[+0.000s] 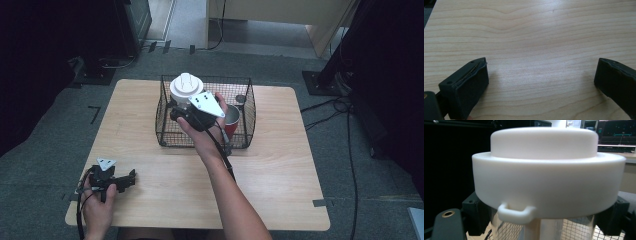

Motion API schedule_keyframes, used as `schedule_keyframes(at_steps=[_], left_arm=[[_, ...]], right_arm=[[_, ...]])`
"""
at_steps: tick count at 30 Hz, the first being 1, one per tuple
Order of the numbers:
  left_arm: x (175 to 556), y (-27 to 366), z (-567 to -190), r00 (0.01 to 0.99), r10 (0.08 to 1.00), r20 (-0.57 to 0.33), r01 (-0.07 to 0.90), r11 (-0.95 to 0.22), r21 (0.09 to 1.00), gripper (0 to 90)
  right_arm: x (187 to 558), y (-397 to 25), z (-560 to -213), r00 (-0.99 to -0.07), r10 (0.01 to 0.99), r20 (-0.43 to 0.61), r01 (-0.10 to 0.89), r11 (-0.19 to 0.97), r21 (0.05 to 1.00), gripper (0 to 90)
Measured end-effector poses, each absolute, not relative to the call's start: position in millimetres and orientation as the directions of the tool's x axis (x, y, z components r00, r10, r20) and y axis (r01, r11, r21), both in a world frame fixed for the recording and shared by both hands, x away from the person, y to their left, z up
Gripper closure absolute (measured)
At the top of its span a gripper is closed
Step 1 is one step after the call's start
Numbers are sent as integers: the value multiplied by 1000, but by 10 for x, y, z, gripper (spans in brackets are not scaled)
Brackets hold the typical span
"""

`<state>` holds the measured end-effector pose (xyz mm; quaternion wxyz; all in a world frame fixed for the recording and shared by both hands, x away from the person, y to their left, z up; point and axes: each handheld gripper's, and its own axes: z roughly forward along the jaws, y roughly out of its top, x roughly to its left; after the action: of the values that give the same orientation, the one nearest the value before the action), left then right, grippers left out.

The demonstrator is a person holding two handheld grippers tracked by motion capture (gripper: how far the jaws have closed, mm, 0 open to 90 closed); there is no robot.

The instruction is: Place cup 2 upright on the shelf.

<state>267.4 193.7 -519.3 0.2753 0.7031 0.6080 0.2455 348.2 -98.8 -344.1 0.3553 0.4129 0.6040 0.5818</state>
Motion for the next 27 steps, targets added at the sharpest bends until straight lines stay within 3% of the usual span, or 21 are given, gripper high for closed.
schedule_keyframes(at_steps=[27], left_arm=[[2674,1937,-5194,141,990,11,719,-110,686,0]], right_arm=[[4096,-875,-3844,-378,924,62,220,25,975,160]])
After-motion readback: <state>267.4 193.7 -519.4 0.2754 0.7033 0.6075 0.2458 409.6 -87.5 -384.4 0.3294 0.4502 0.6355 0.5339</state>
